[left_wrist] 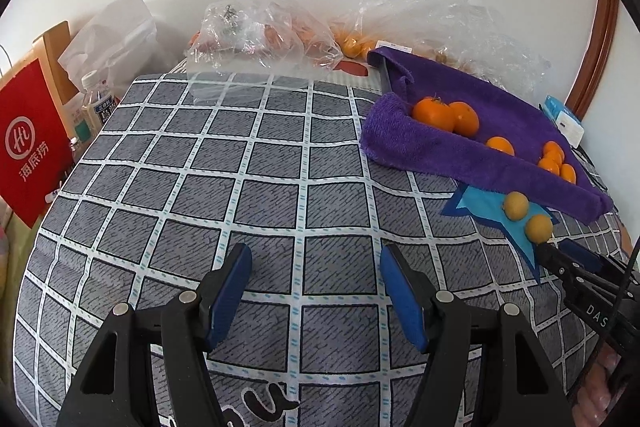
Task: Organize fruits
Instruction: 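Grasp a yellow-green fruit on the blue star paper with the right tool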
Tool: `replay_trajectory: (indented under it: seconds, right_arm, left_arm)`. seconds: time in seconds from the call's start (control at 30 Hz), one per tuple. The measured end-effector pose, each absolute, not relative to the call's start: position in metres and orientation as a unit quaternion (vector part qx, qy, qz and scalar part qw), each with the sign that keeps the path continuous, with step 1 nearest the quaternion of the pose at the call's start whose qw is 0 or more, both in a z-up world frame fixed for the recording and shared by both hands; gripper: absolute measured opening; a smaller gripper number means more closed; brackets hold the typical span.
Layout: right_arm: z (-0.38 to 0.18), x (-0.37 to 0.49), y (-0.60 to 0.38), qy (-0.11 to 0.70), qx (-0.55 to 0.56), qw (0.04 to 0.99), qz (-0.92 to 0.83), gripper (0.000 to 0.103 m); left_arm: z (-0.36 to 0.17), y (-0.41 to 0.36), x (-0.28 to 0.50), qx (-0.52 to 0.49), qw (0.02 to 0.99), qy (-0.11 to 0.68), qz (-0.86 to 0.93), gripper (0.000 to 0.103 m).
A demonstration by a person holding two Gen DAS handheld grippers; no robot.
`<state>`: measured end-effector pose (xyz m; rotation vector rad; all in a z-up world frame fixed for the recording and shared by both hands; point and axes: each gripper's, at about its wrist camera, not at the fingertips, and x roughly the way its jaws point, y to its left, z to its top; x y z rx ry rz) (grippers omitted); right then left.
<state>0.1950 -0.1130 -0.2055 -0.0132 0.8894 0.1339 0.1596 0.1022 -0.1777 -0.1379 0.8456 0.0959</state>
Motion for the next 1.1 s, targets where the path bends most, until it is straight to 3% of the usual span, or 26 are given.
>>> replay_trajectory:
  seconds: [0.13, 0.23, 0.5, 0.57, 0.7, 0.87, 0.97, 1.0, 1.1]
  right_arm:
    - [-0.203, 0.193, -0.116, 0.423, -0.007, 0.904, 0.062, 0.022]
    - [-0.201, 0.193, -0.120, 0.416, -0.004, 0.907, 0.055, 0.016]
    - [-0.196, 0.191, -0.130, 0.412, -0.005, 0.909, 0.054, 0.015]
    - [-0.196, 0.192, -0.129, 0.414, -0.006, 0.908, 0.059, 0.019]
    - [-0.198, 0.196, -0.123, 0.416, -0.022, 0.907, 0.062, 0.039]
    - [-0.204, 0.204, -0.116, 0.426, -0.036, 0.902, 0.056, 0.040]
    - [-0.205, 0.204, -0.115, 0.423, -0.038, 0.903, 0.058, 0.029]
    - [-0.204, 0.204, -0.114, 0.423, -0.041, 0.904, 0.057, 0.018]
    - [-0.203, 0.203, -0.113, 0.418, -0.050, 0.905, 0.058, 0.014]
  left_arm:
    - [-0.180, 0.101, 0.160, -0.065, 0.905, 0.417, 0.048, 0.065]
    - [-0.181, 0.102, 0.162, -0.065, 0.903, 0.422, 0.051, 0.065]
    - [-0.183, 0.098, 0.164, -0.053, 0.900, 0.428, 0.054, 0.072]
    - [-0.184, 0.098, 0.164, -0.052, 0.900, 0.429, 0.053, 0.073]
    - [-0.184, 0.098, 0.163, -0.053, 0.901, 0.428, 0.053, 0.073]
    - [-0.184, 0.098, 0.163, -0.050, 0.900, 0.429, 0.054, 0.074]
    - [-0.184, 0.098, 0.163, -0.049, 0.900, 0.431, 0.055, 0.076]
    - [-0.185, 0.098, 0.163, -0.048, 0.899, 0.432, 0.056, 0.077]
    - [-0.186, 0.098, 0.163, -0.044, 0.898, 0.434, 0.058, 0.079]
